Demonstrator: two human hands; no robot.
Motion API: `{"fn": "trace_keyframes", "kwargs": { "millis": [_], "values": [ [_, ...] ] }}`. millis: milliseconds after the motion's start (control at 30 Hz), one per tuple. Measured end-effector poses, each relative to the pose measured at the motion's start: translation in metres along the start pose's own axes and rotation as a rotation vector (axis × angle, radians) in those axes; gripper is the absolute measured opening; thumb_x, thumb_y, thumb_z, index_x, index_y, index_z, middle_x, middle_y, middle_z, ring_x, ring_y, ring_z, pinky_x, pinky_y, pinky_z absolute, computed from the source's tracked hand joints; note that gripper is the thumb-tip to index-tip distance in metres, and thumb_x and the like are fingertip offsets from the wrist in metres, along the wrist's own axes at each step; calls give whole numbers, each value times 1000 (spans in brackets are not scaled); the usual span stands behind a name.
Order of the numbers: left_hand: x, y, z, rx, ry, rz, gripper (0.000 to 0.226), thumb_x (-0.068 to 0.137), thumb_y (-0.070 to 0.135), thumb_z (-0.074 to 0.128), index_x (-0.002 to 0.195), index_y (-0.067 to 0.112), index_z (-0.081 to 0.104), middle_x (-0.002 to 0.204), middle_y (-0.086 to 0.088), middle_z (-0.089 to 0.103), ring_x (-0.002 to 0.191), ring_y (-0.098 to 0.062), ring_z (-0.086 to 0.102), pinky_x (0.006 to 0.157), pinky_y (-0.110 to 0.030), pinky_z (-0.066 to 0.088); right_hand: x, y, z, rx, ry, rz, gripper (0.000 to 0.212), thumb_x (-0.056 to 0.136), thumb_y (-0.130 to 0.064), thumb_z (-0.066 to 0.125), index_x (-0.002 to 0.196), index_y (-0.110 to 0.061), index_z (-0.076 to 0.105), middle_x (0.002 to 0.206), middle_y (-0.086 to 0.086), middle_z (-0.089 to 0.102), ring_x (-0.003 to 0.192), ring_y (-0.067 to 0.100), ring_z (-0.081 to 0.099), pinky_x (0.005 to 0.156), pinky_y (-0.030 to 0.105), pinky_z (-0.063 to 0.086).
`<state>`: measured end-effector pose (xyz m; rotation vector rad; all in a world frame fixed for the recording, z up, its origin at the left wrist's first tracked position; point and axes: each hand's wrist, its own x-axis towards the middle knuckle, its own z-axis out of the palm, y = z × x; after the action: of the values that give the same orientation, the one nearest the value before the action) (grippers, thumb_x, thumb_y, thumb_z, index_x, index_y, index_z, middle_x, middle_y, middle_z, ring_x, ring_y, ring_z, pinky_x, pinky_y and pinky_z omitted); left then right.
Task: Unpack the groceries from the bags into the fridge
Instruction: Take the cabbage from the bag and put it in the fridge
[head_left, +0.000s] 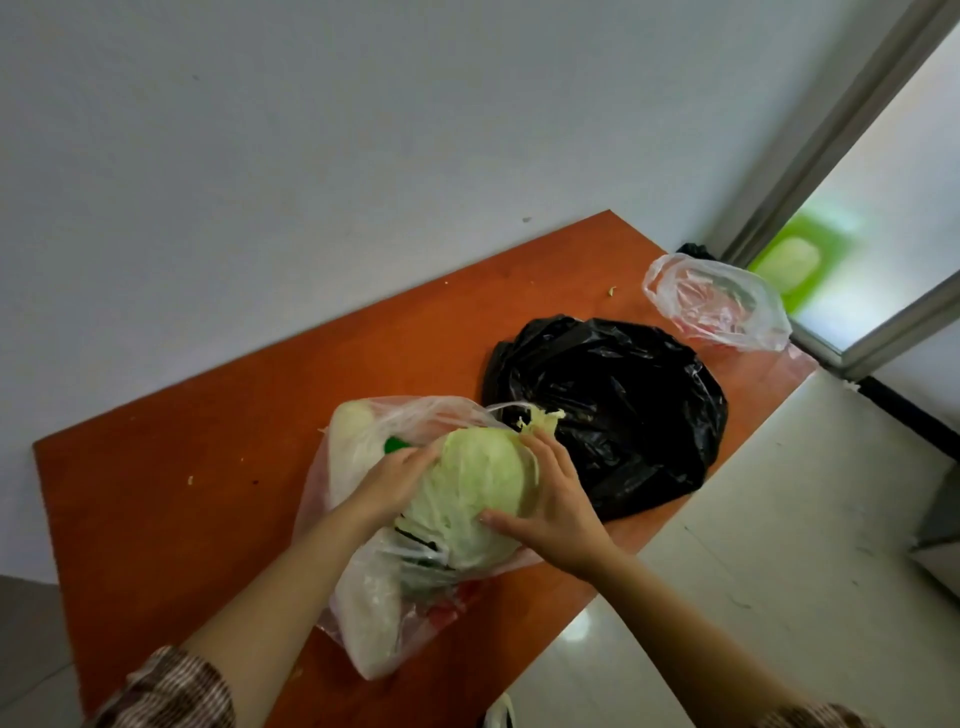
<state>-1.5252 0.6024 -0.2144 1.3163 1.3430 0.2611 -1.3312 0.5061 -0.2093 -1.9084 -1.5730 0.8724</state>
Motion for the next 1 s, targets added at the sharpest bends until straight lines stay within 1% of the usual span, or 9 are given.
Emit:
{"fn": "trace_keyframes", "kwargs": {
  "millis": [133, 200, 300, 433, 600, 767, 833, 900, 1000],
  "values": [
    [12, -1, 2, -209, -168, -64, 61, 84, 62, 52, 130, 21, 57, 122, 2, 64, 111, -17, 61, 101, -41, 47, -7, 1, 2, 32, 130, 200, 112, 53, -62, 84, 143, -24, 29, 131, -8, 25, 125, 10, 31, 109, 28, 35],
    [14, 1, 3, -273, -190, -87, 52, 87, 55, 54, 126, 22, 60, 121, -3, 67, 110, -20, 63, 98, -44, 49, -10, -2, 7, 160, 98, 306, 109, 54, -57, 87, 141, -24, 30, 125, -8, 28, 117, 10, 38, 106, 30, 41],
    [11, 9, 5, -315, -212, -109, 30, 98, 39, 46, 113, 23, 67, 109, -3, 72, 99, -18, 67, 82, -34, 55, -9, 1, 12, 287, 58, 373, 112, 46, -63, 85, 139, -29, 31, 130, -5, 42, 121, 18, 48, 100, 42, 49],
    [3, 14, 4, -340, -235, -148, 35, 91, 51, 53, 106, 23, 69, 103, -5, 73, 96, -22, 68, 82, -36, 55, -11, -4, 9, 379, -1, 366, 101, 62, -46, 87, 142, -35, 26, 125, -14, 48, 118, 13, 50, 100, 36, 48],
    [15, 5, -3, -283, -164, -163, 84, 38, 72, 81, 110, 30, 69, 111, -7, 70, 98, -29, 68, 89, -48, 54, 0, -22, 9, 442, 29, 363, 94, 59, -40, 90, 135, -35, 36, 122, -12, 54, 115, 14, 54, 97, 36, 50],
    [2, 21, -36, -243, -123, -83, 77, 43, 78, 74, 110, 41, 68, 116, -3, 68, 102, -27, 66, 90, -47, 53, 6, -45, -7, 444, -34, 328, 98, 52, -46, 91, 135, -29, 43, 123, -9, 58, 111, 15, 57, 97, 38, 51],
    [-17, 35, -54, -200, -74, -39, 61, 51, 78, 69, 103, 46, 70, 113, 1, 68, 100, -24, 66, 85, -41, 53, 11, -62, -16, 420, -70, 298, 96, 52, -50, 90, 134, -28, 45, 122, -7, 60, 109, 15, 59, 94, 38, 53],
    [-32, 49, -71, -184, 12, -26, 51, 54, 74, 70, 90, 38, 75, 101, -4, 71, 90, -27, 68, 82, -41, 55, 15, -85, -27, 379, -105, 266, 93, 50, -58, 88, 129, -26, 50, 120, -4, 63, 104, 17, 63, 86, 39, 58],
    [-50, 70, -95, -149, 102, 10, 76, 44, 75, 72, 89, 14, 75, 89, -10, 74, 80, -30, 72, 80, -45, 57, 19, -122, -43, 338, -154, 232, 85, 46, -62, 86, 113, -15, 63, 105, 7, 71, 88, 25, 70, 73, 44, 59]
  ]
}}
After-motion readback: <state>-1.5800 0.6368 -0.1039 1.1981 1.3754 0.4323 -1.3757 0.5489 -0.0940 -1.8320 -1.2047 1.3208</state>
